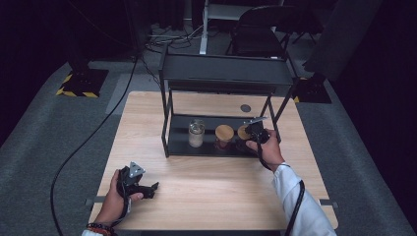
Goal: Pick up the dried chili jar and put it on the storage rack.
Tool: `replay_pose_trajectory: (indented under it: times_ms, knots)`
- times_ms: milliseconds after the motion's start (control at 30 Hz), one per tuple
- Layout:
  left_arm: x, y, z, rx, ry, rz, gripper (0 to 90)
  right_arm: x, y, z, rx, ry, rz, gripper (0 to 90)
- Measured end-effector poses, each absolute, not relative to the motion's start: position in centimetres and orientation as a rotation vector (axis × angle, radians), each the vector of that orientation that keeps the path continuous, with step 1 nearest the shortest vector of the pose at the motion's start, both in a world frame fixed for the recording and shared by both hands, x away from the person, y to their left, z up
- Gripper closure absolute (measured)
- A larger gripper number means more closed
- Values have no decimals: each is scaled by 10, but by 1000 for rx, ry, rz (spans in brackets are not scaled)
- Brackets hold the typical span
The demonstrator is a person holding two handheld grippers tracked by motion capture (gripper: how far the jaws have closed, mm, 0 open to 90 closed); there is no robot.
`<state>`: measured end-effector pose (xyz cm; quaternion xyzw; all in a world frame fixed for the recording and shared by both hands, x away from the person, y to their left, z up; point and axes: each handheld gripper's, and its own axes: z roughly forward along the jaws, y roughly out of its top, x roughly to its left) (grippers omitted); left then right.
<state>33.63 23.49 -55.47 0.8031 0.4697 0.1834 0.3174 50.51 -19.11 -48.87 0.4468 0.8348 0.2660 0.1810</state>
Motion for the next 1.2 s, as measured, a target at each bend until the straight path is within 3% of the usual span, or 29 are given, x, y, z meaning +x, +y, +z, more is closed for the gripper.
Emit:
replay_pose_trajectory:
  times_ms: [700,1200]
  knots:
    - [336,235,-555,2113,1236,482,2,507,-195,-491,1269,2365,741,226]
    - [336,235,-555,2112,1236,480,2,506,-189,-487,1195,2343,643,83]
